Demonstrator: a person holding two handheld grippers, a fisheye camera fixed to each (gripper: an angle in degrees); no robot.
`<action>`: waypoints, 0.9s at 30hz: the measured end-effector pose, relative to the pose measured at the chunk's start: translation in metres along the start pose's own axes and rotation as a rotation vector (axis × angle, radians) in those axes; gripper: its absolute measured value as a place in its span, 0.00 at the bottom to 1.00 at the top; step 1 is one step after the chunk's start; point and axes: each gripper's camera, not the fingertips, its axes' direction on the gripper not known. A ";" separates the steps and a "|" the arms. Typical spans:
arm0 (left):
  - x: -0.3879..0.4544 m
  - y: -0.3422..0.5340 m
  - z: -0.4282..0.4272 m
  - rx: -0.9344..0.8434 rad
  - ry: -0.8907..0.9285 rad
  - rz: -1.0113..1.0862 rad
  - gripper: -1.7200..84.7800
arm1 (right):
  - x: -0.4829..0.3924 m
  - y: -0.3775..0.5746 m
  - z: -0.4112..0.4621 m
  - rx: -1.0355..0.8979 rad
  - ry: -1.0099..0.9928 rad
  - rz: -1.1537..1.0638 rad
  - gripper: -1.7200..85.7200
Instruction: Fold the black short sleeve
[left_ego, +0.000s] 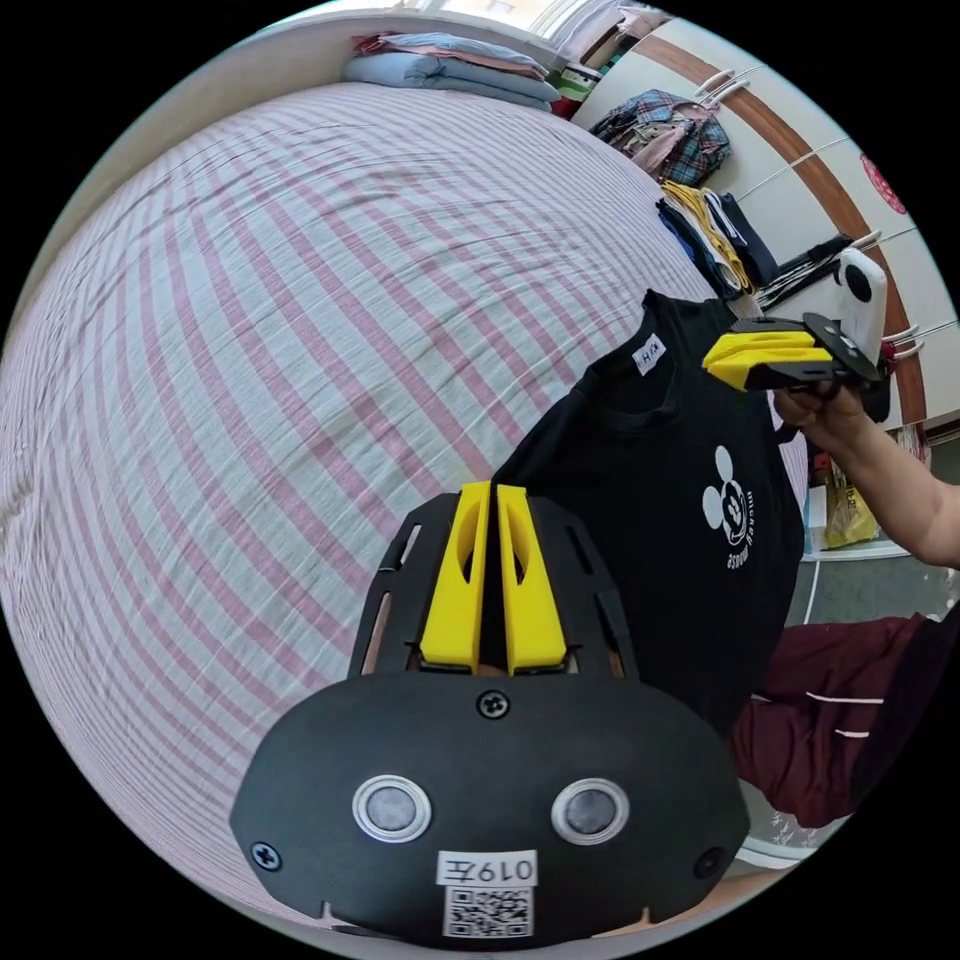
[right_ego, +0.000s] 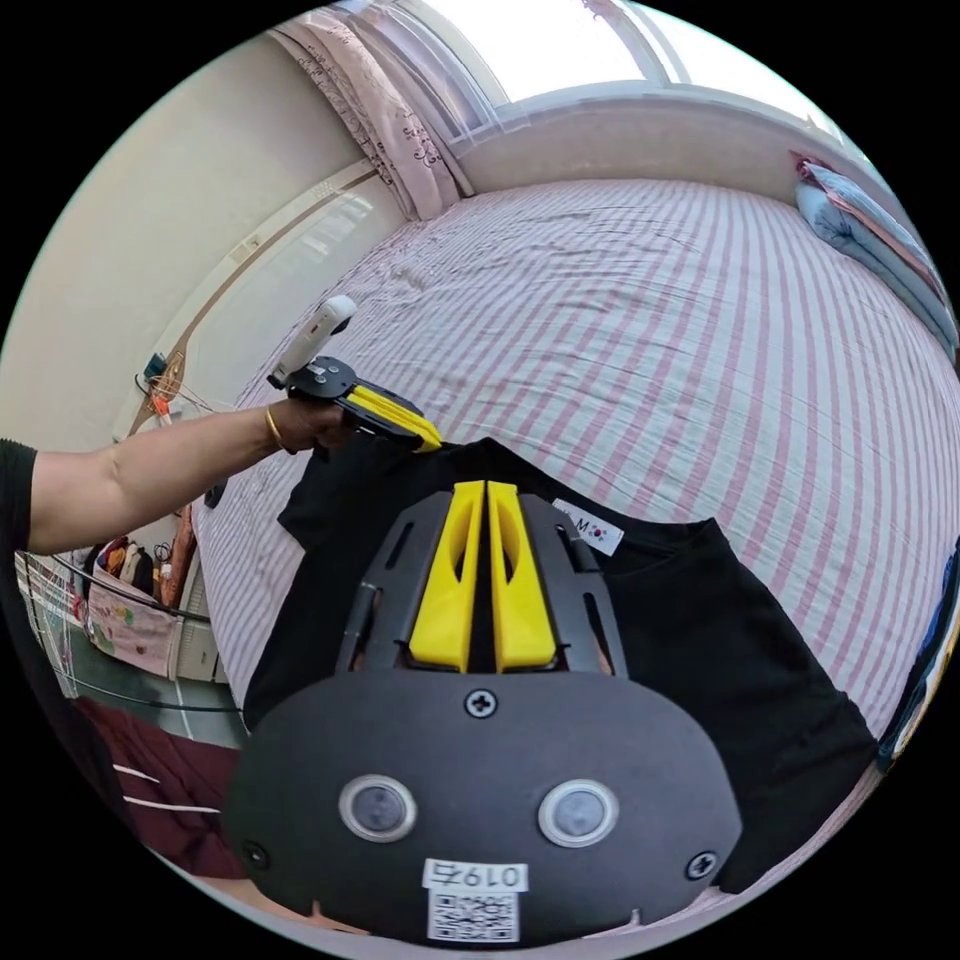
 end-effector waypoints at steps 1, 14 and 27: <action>-0.003 0.000 0.000 -0.003 0.011 -0.003 0.03 | 0.005 -0.009 0.011 -0.032 -0.037 -0.005 0.07; -0.027 0.007 -0.002 0.033 0.066 -0.060 0.03 | 0.067 -0.061 0.068 -0.056 -0.023 0.164 0.02; -0.037 0.014 -0.005 0.040 0.078 -0.061 0.03 | 0.079 -0.059 0.073 -0.054 -0.119 0.176 0.08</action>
